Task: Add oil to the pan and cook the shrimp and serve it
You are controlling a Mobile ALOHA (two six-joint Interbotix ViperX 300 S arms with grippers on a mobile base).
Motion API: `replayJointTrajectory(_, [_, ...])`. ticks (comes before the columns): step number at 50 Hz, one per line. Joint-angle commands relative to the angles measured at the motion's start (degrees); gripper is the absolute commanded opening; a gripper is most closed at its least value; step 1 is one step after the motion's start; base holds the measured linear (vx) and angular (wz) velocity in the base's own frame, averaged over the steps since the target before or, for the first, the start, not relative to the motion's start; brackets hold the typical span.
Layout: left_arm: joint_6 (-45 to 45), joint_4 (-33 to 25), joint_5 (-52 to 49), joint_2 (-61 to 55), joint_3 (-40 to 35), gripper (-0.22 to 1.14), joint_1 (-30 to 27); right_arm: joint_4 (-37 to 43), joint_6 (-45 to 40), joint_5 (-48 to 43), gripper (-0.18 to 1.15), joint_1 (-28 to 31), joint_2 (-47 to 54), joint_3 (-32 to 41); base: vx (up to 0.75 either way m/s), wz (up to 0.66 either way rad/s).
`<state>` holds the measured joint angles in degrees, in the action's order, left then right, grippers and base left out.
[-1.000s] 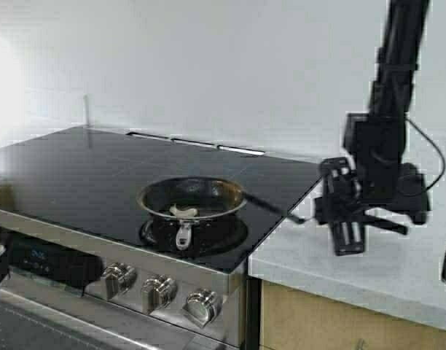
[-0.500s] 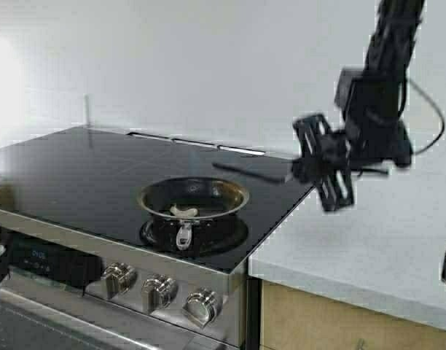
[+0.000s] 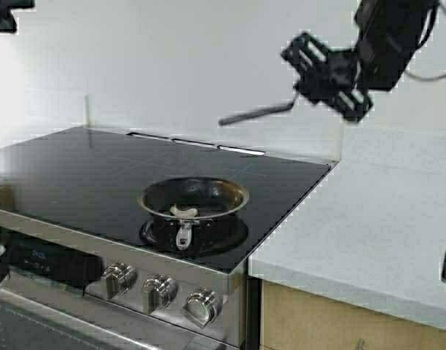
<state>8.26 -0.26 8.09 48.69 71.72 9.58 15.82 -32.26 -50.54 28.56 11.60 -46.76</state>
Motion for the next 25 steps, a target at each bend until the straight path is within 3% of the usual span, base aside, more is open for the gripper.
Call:
replayJointTrajectory(1, [0.35, -1.76, 0.79, -2.72, -1.58, 0.60, 0.09, -0.35, 8.44, 0.26, 0.10, 0.79, -6.42, -0.79, 0.00, 0.00])
replayJointTrajectory(7, [2.81, -2.90, 0.88, -5.27, -1.32, 1.02, 0.09, -0.35, 16.26, 1.67, 0.10, 0.79, -10.28, -2.20, 0.00, 0.00])
replayJointTrajectory(9, [3.96, -2.90, 0.88, -6.15, -1.32, 1.07, 0.26, -0.35, 17.93, 2.81, 0.10, 0.79, -11.95, -2.90, 0.00, 0.00])
replayJointTrajectory(25, [14.06, -3.08, 8.61, -11.87, 2.64, 1.02, 5.80, -3.87, 18.81, 14.94, 0.10, 0.79, -20.83, -6.68, 0.00, 0.00])
